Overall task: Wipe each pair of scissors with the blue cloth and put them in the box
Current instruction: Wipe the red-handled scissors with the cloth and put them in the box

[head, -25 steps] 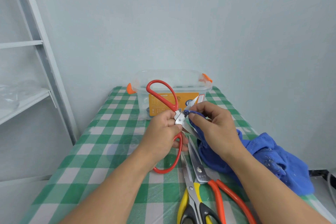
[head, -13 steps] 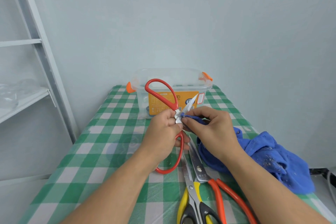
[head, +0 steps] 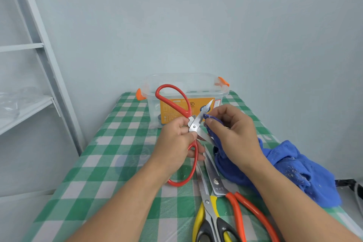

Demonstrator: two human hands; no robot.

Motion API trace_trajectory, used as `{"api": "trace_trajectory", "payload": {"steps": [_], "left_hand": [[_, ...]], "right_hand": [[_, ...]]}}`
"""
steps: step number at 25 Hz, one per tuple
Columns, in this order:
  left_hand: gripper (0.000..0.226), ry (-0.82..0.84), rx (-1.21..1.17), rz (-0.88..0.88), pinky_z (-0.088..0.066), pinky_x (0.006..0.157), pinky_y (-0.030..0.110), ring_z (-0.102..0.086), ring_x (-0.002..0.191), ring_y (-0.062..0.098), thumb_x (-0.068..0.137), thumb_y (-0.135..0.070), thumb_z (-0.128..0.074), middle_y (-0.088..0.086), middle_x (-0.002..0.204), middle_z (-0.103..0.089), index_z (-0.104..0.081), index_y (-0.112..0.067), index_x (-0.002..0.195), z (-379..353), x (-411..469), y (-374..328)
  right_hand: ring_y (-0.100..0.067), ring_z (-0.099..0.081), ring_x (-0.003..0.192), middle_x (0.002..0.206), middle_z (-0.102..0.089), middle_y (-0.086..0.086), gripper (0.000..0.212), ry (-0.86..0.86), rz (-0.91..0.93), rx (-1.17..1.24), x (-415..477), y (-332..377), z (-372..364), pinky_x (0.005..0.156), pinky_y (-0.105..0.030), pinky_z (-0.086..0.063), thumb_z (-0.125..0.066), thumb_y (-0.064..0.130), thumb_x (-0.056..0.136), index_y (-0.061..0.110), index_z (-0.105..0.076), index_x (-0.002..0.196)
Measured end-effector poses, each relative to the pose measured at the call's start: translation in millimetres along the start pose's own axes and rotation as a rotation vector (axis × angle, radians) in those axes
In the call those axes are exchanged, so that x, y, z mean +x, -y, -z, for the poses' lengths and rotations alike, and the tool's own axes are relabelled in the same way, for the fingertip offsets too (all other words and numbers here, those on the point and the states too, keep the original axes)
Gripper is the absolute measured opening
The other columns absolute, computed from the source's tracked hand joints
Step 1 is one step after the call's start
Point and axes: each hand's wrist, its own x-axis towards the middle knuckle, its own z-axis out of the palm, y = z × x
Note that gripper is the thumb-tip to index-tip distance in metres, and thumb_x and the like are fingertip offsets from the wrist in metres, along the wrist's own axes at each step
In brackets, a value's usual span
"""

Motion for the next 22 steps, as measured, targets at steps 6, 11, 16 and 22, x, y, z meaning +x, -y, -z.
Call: {"api": "trace_trajectory", "payload": {"steps": [6, 11, 16, 22], "left_hand": [[0.016, 0.010, -0.005, 0.010, -0.061, 0.060, 0.050, -0.066, 0.060, 0.025, 0.099, 0.009, -0.046, 0.018, 0.083, -0.064, -0.058, 0.002, 0.108, -0.4, -0.3, 2.0], [0.020, 0.001, 0.010, 0.015, -0.062, 0.059, 0.047, -0.067, 0.062, 0.025, 0.099, 0.008, -0.046, 0.026, 0.092, -0.068, -0.060, -0.002, 0.110, 1.1, -1.0, 0.5], [0.017, 0.007, 0.010, 0.019, -0.061, 0.057, 0.044, -0.066, 0.061, 0.024, 0.100, 0.008, -0.046, 0.031, 0.099, -0.067, -0.059, 0.000, 0.107, 1.3, -0.8, 1.0], [0.019, 0.024, -0.003, 0.013, -0.061, 0.059, 0.047, -0.066, 0.060, 0.024, 0.099, 0.008, -0.045, 0.036, 0.099, -0.063, -0.058, 0.001, 0.111, 0.0, 0.5, 2.3]], "right_hand": [[-0.021, -0.066, 0.082, 0.083, -0.070, 0.008, 0.019, 0.107, 0.022, -0.168, -1.5, -7.3, 0.5, 0.077, -0.051, -0.057, -0.063, 0.011, 0.083, 0.029, -0.070, 0.081], [-0.022, -0.062, 0.069, 0.069, -0.069, 0.003, 0.024, -0.008, -0.048, -0.167, 0.7, -3.6, 2.4, 0.068, -0.044, -0.054, -0.064, 0.005, 0.082, 0.025, -0.070, 0.072], [-0.016, -0.066, 0.074, 0.079, -0.072, -0.002, 0.019, -0.081, -0.115, 0.208, 6.7, 4.3, 6.3, 0.071, -0.032, -0.055, -0.062, 0.000, 0.095, 0.015, -0.071, 0.089], [-0.014, -0.068, 0.076, 0.086, -0.072, -0.009, 0.025, -0.037, -0.160, 0.077, 4.4, 1.9, -1.8, 0.069, -0.025, -0.056, -0.084, 0.011, 0.079, 0.012, -0.062, 0.091]]}}
